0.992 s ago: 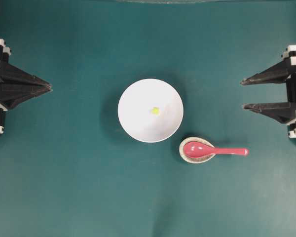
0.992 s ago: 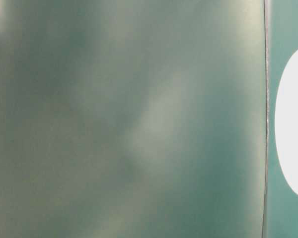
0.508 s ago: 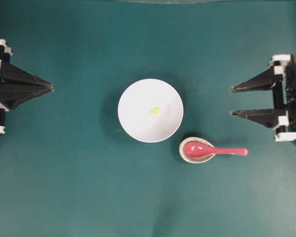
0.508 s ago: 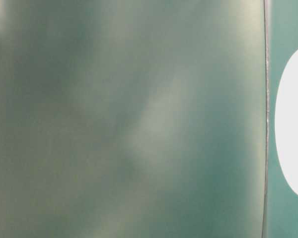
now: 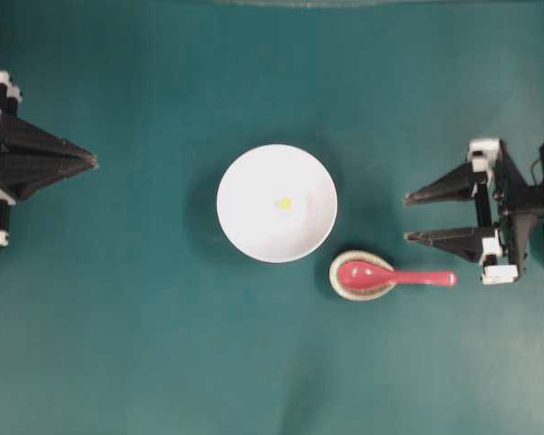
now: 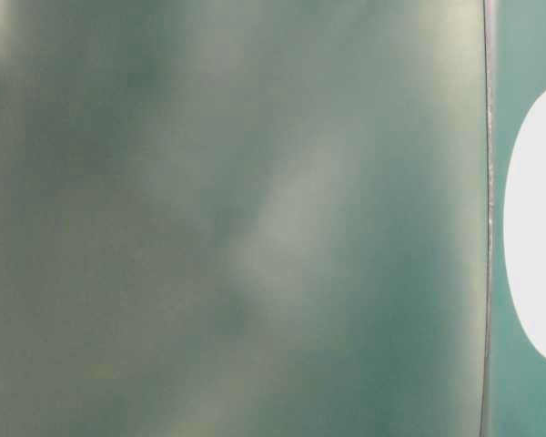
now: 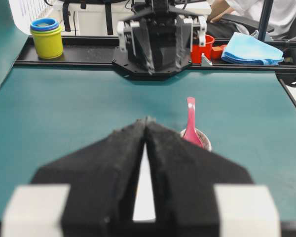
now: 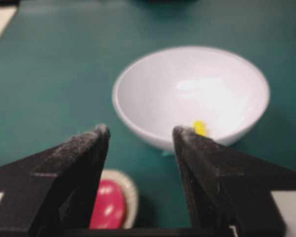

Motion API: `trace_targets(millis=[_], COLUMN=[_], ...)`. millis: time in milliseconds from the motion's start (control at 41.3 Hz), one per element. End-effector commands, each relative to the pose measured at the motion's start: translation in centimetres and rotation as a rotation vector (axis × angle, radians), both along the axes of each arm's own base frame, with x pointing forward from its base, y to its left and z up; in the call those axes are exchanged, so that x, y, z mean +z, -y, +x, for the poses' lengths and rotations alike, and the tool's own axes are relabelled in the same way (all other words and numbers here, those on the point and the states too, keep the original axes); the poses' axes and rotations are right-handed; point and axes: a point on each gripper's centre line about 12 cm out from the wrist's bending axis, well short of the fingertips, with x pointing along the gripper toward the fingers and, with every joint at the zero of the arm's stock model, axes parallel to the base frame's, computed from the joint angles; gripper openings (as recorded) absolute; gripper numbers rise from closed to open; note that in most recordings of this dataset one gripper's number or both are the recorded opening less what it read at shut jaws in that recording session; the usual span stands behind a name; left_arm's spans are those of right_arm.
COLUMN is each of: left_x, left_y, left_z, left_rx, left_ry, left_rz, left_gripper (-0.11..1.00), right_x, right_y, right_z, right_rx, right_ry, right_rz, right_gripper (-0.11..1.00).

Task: Scoop the yellow hexagonal prism block from the bowl with a spoon using the right arm.
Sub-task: 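Lower the open right gripper around the pink spoon handle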

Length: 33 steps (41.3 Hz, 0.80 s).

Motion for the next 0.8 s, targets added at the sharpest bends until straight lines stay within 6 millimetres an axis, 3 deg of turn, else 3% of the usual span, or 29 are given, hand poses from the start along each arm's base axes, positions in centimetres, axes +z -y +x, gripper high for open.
trace_targets(millis=[0, 387, 774], left_x=[1.0, 1.1, 1.3], left_y=[0.0, 0.0, 0.0], left_z=[0.2, 0.2, 0.2], left_rx=[0.001, 0.001, 0.001], left_ry=[0.024, 0.029, 0.038], left_rz=[0.005, 0.005, 0.004], left_gripper=[0.08, 0.08, 0.08], right_x=[-0.4, -4.9, -7.0], right_y=[-1.0, -4.5, -5.3], right_z=[0.3, 1.0, 0.2], right_rx=[0.007, -0.023, -0.056], right_ry=[0.021, -0.064, -0.122], right_rz=[0.025, 0.041, 0.018], right_gripper=[0.59, 0.59, 0.59])
